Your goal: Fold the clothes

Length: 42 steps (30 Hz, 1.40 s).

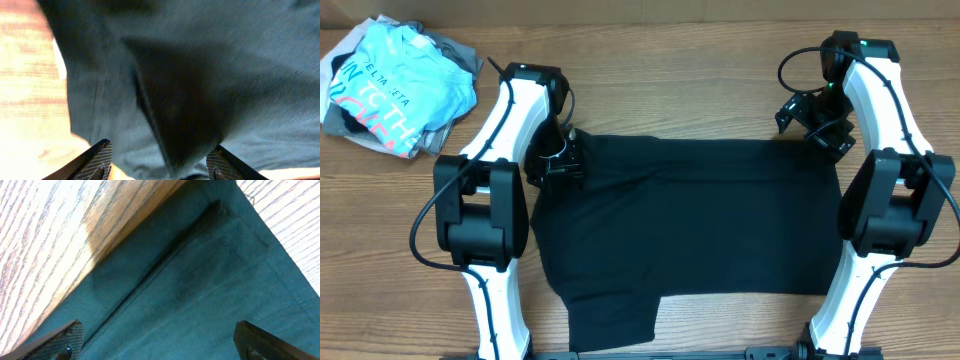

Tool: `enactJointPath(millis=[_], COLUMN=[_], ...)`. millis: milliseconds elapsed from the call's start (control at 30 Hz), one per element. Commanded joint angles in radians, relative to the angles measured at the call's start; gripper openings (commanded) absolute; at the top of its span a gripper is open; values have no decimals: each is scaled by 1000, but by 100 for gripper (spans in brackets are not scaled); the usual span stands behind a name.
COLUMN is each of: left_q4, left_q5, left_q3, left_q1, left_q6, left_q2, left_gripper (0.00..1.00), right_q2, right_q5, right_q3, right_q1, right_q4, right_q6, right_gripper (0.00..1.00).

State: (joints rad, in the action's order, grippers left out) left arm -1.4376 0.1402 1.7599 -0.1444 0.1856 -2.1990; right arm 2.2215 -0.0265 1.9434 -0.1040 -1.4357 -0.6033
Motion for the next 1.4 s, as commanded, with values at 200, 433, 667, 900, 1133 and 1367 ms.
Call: enactJointPath(millis=[200,433,667,900,1133,1367], left_q4=[66,123,190,179,170,144], left_q5=[19,13,-48,-123,-130,-16], left_q3=[-116,-128,-128,-126,-126,-79], left_q1=[-46,-51,-51,-51,-51,-50], left_q6=[-28,-25,-26,-24,-14,-63], left_q2=[15,15,15,15,15,55], left_gripper=[64,63,63,59,58,54], right_q2=[-30,-30,-30,-30,-30,-30], right_q5=[-2,-2,-2,-2,-2,-2], right_q3=[0,0,0,0,0,0], right_q1=[-1,-1,-1,-1,-1,-1], right_q4=[7,7,7,14,18,18], right_q6=[6,6,6,6,6,6], right_gripper=[100,100,100,100,100,100])
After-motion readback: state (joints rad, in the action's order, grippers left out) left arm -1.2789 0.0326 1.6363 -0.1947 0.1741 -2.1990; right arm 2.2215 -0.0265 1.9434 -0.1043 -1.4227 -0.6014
